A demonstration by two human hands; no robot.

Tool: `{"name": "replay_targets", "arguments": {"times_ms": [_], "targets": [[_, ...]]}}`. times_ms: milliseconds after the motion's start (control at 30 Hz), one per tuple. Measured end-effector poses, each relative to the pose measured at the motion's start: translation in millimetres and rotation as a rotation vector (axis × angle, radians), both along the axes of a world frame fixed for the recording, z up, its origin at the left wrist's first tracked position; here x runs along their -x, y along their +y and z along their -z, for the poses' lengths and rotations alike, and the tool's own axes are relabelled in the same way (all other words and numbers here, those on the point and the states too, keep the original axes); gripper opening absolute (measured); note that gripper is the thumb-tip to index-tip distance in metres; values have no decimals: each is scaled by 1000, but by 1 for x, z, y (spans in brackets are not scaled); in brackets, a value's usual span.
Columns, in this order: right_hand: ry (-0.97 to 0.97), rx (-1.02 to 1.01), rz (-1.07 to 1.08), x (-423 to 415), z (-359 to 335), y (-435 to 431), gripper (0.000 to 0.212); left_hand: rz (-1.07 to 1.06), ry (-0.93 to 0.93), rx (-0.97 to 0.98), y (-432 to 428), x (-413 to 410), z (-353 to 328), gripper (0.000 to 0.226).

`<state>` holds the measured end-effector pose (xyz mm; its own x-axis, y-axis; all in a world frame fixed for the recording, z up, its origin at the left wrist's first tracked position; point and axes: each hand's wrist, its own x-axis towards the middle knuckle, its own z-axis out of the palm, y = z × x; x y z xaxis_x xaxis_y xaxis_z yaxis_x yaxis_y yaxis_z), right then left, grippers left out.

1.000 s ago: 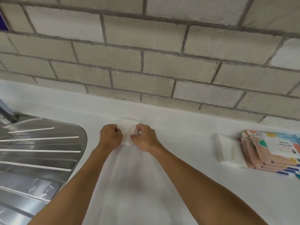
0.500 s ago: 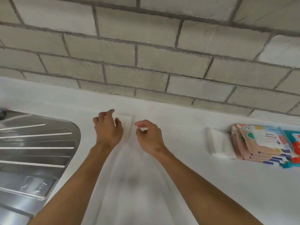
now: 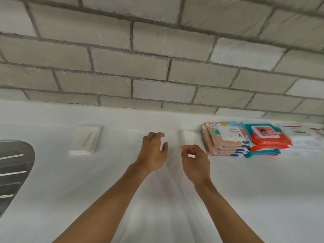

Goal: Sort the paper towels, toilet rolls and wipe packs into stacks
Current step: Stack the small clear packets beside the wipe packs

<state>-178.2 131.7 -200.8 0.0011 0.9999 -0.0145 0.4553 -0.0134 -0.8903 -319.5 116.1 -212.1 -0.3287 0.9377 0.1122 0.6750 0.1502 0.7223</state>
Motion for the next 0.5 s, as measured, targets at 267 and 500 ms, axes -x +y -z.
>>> {"name": "replay_targets", "arguments": {"times_ms": [267,500], "targets": [[71,194,274,-45,10,16,39,101,-104,206,39,-59,1,49],[198,305,352,-48,17,33,32,13,-74,261,66,-74,4,49]]}}
